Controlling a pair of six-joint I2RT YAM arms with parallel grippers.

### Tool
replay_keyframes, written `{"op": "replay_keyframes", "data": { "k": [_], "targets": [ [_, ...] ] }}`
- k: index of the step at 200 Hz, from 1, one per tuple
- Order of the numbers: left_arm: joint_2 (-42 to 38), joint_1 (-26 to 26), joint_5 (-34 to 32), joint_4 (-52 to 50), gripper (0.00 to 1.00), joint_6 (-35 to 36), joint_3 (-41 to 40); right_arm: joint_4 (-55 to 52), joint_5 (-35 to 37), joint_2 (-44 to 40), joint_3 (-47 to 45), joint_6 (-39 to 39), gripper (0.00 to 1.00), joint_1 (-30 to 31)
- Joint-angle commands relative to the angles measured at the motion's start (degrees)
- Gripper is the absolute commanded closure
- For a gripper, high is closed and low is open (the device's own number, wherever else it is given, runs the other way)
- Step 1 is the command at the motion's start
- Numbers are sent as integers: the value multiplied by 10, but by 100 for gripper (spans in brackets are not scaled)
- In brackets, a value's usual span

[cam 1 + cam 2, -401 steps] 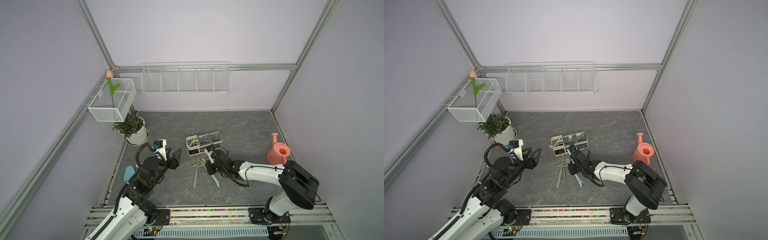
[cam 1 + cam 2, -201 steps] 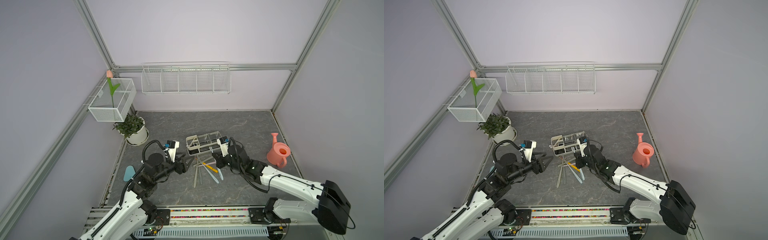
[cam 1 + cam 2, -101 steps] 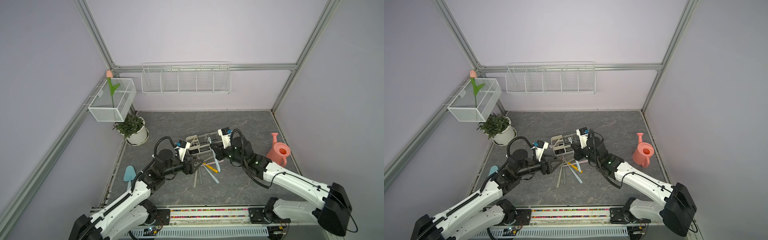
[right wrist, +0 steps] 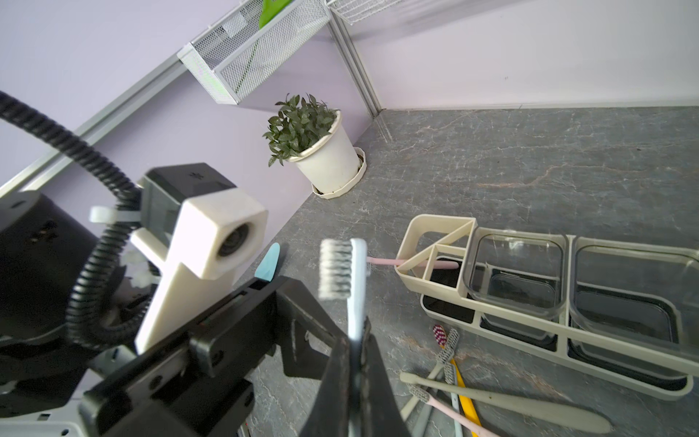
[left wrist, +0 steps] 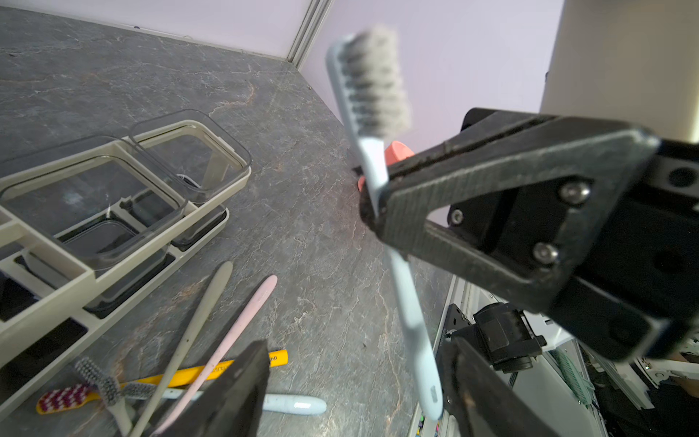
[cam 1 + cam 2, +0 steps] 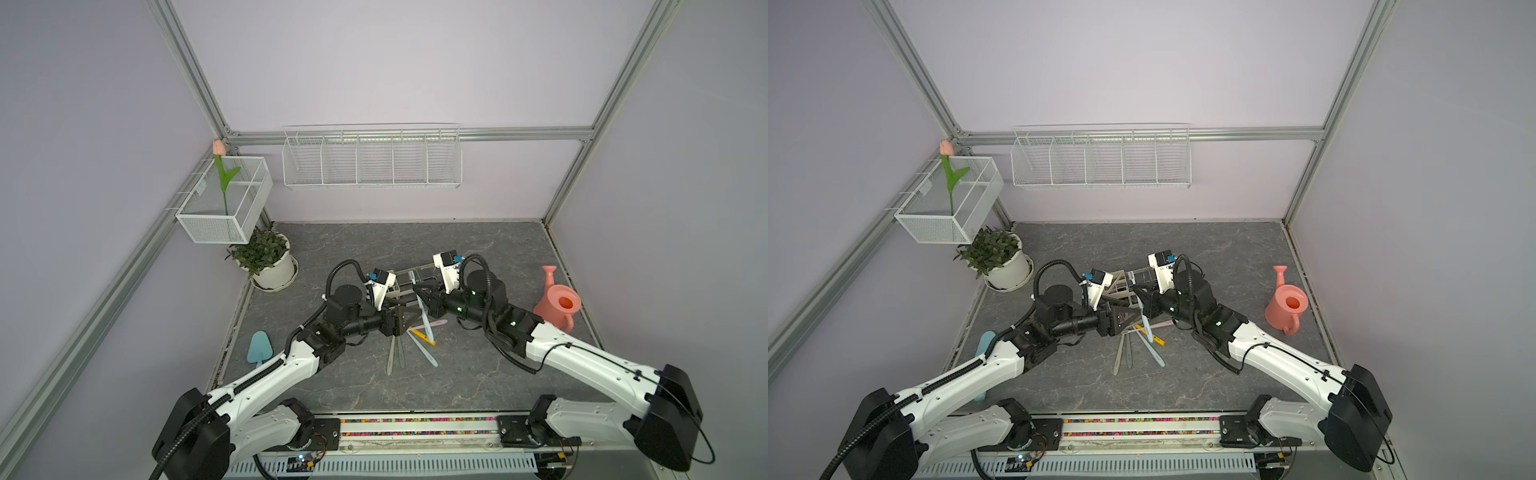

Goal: Place the toothbrush into the toothbrush holder
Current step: Pick up the toothbrush from the center of the board.

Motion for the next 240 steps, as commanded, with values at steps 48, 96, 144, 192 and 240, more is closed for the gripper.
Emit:
{"op": "replay_keyframes", "data": {
  "k": [48, 96, 144, 192, 240],
  "targets": [
    [56, -12, 8, 85, 24, -32, 35, 36, -16, 3, 14, 18, 93, -6],
    [63, -14, -11, 96, 31, -36, 44, 38, -9, -4, 9, 19, 93, -9],
    [42, -13, -31, 72, 53, -24, 43, 38, 1, -12, 1, 24, 93, -12],
    [52, -14, -25, 76, 66, -24, 46, 39, 0, -11, 1, 24, 93, -15],
    [62, -14, -14, 78, 78, -20, 56, 29, -2, -18, 1, 20, 93, -19]
  ]
}}
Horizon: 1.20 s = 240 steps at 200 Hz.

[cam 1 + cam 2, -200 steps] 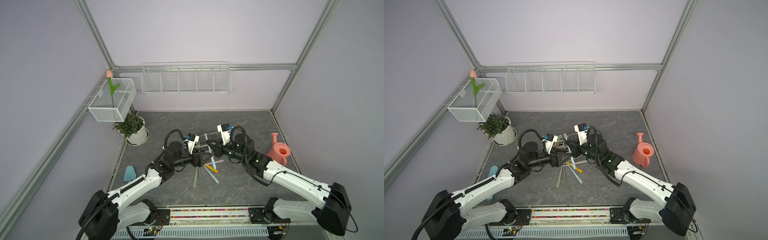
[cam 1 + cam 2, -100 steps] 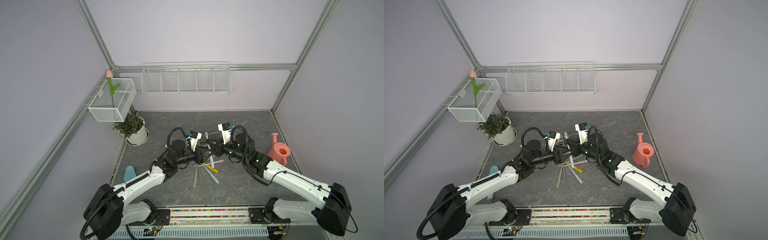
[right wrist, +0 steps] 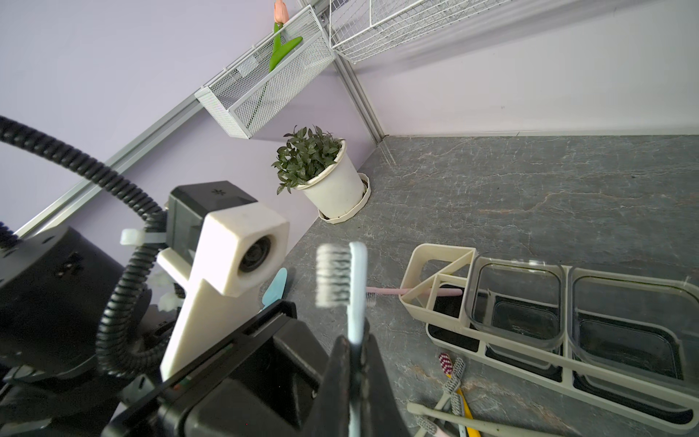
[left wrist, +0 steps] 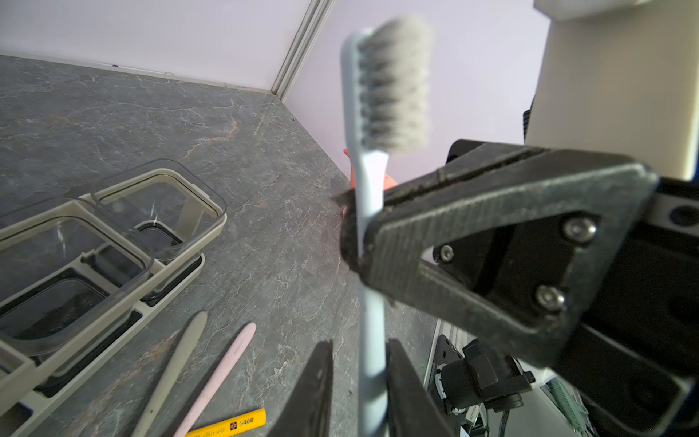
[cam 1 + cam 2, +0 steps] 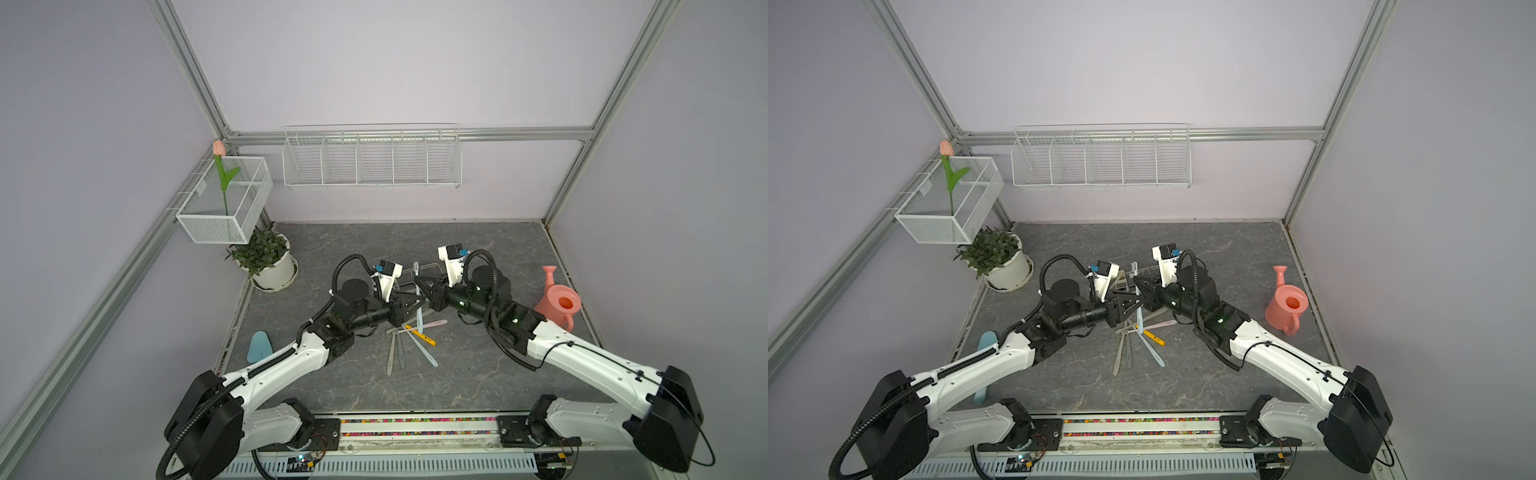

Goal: Place the toothbrush into the toothbrush holder
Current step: Pick up the toothbrush from the center of the board.

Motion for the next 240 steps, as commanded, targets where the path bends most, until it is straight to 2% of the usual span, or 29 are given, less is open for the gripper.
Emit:
{"op": "replay_keyframes", "data": {
  "k": [1, 22, 41, 65, 126, 153, 179, 240],
  "targets": [
    [9, 1, 0, 2, 78, 5, 23, 5, -3, -18, -4, 6, 93, -5],
    [14, 1, 8, 2, 80, 7, 28, 2, -6, -19, -4, 5, 92, -6],
    [19, 1, 17, 4, 82, 7, 31, 2, -13, -15, -4, 6, 79, -9],
    [22, 1, 25, 7, 83, 5, 30, 0, -26, -7, 3, 1, 73, -10],
    [16, 1, 24, 0, 86, 10, 30, -10, -30, -1, 7, -4, 74, -14],
    [12, 1, 24, -8, 88, 16, 32, -14, -30, -17, -1, -13, 71, -14],
    [11, 1, 27, -15, 92, 22, 36, -44, -30, -28, 6, -30, 63, -14],
    [12, 2, 49, -27, 96, 33, 44, -69, -48, -34, 11, -49, 61, -16]
  ]
}}
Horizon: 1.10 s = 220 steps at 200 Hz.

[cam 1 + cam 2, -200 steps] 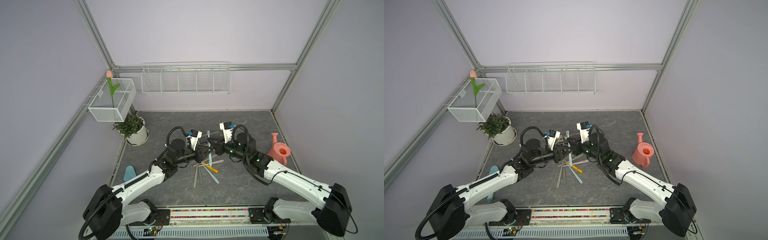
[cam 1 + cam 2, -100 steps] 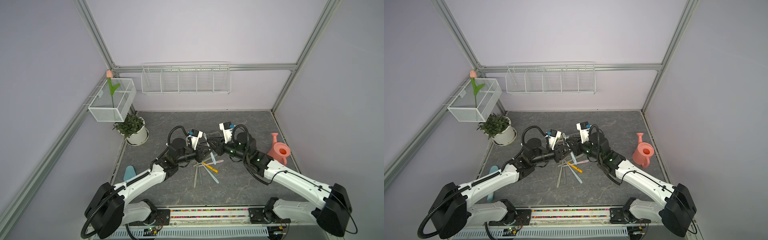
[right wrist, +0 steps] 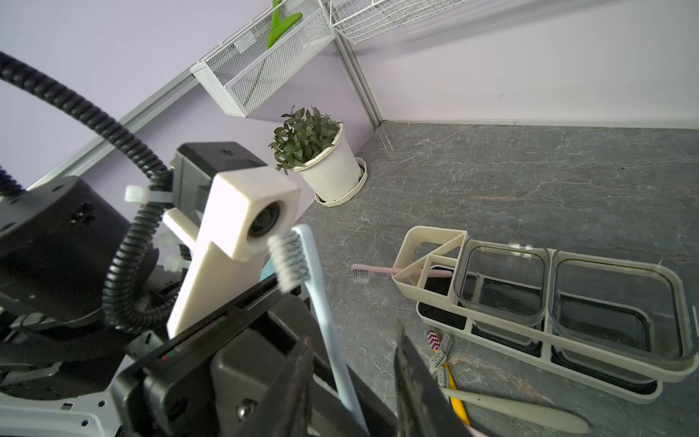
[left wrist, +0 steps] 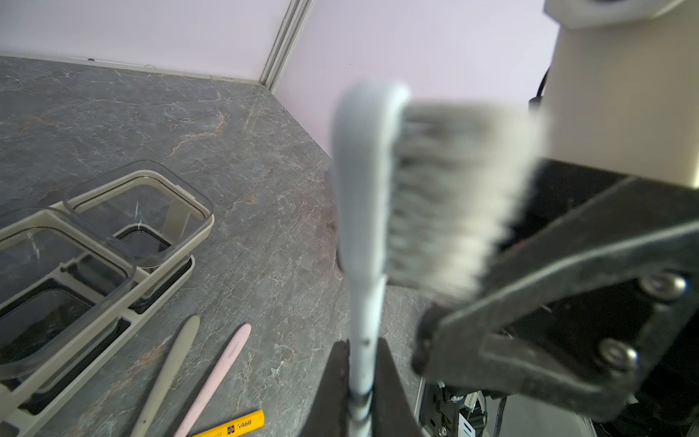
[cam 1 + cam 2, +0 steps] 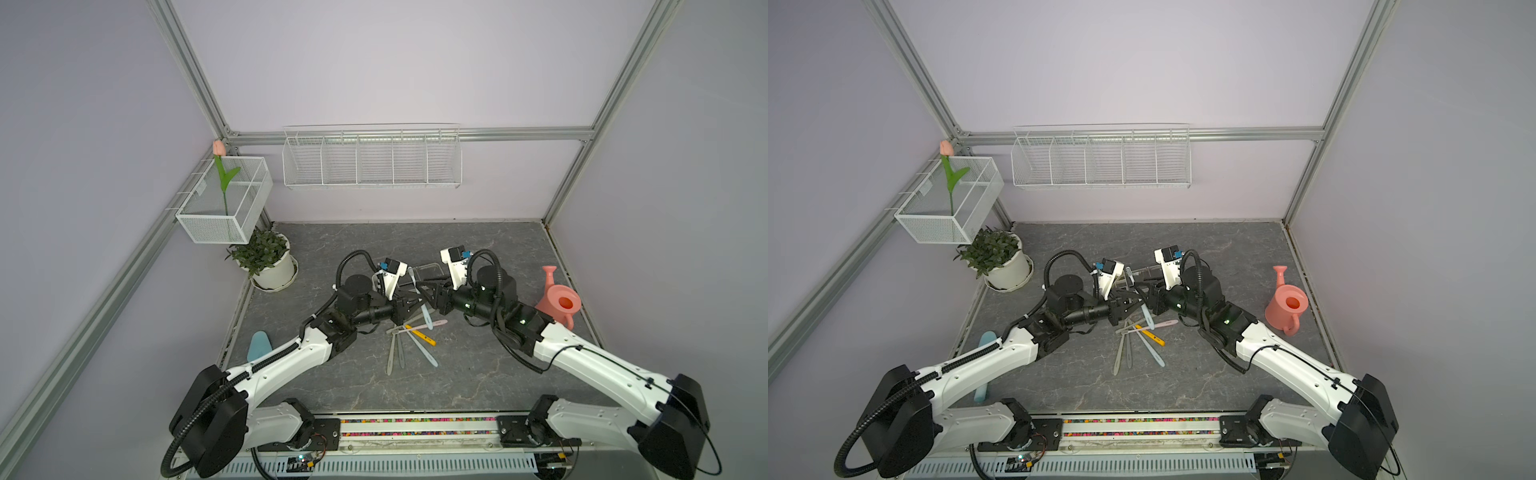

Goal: Place the toothbrush into the toothbrush holder
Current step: Pick up the toothbrush from the center of the board.

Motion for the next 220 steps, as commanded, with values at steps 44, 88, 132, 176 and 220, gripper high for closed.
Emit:
{"op": "replay_keyframes", "data": {
  "k": [44, 88, 132, 176, 220],
  "targets": [
    [3, 1, 38, -20, 97, 20, 29, -15, -42, -8, 16, -24, 60, -4],
    [12, 1, 66, -22, 97, 20, 32, -25, -46, 14, 34, -35, 60, -5],
    [7, 1, 63, -28, 97, 27, 29, -31, -47, 31, 51, -36, 66, -8],
    [-1, 1, 57, -44, 97, 38, 32, -41, -55, 43, 58, -27, 88, -12],
    [-11, 1, 45, -57, 97, 41, 29, -43, -57, 36, 58, -25, 93, -13]
  ]
}}
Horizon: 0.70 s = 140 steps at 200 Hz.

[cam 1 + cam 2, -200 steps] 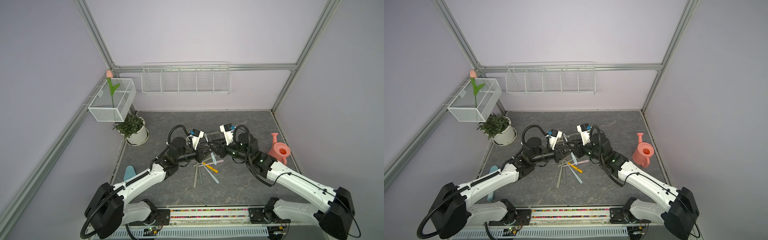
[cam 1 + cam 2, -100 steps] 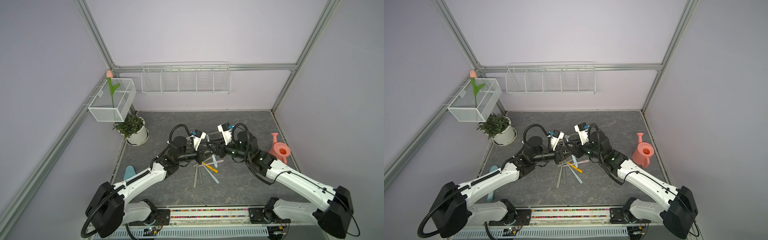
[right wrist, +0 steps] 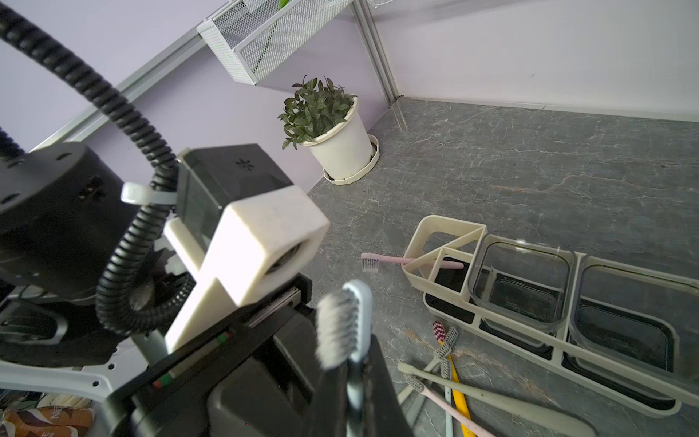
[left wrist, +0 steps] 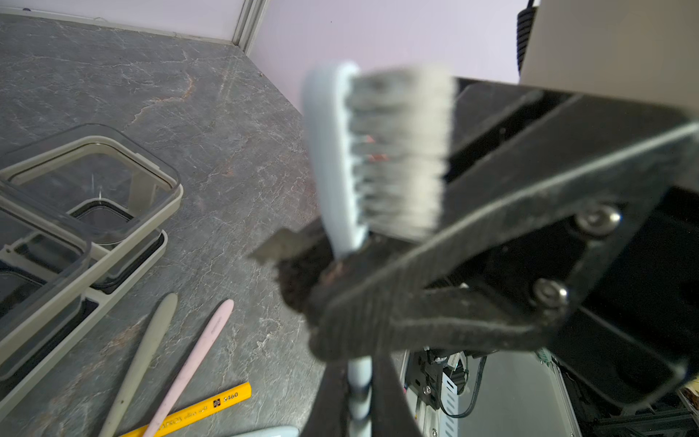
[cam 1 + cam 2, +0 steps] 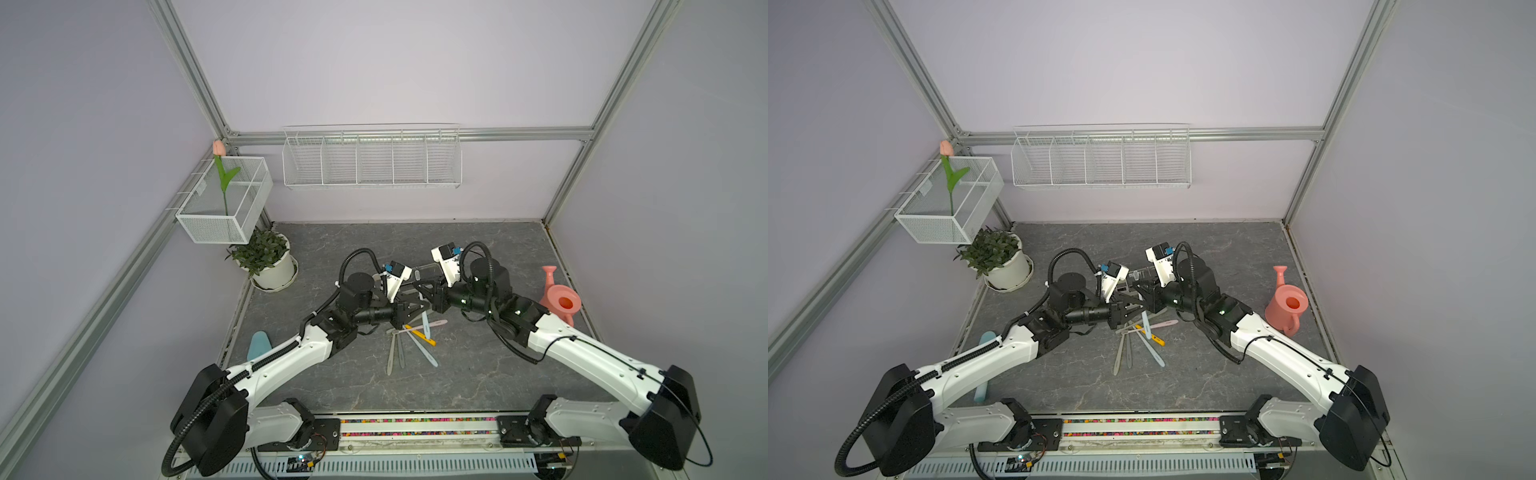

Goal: Place the toothbrush into the toothbrush holder
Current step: Pick up the toothbrush from the center of the board.

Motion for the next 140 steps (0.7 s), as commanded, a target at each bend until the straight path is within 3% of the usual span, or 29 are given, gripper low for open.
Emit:
{"op": "replay_keyframes", "data": {
  "k": [1, 41, 89, 140],
  "targets": [
    [-15, -1, -9, -3, 97, 21, 15, -1, -5, -2, 11, 7, 93, -3],
    [-24, -1, -34, -15, 89, 16, 14, -3, -2, -11, 6, 11, 93, -5],
    [-50, -1, -73, -38, 58, 0, 12, 7, 2, -24, -2, 15, 93, -10],
    [-97, -1, -130, -98, 49, -3, 12, 0, 5, -41, 4, 12, 93, -18]
  ]
}}
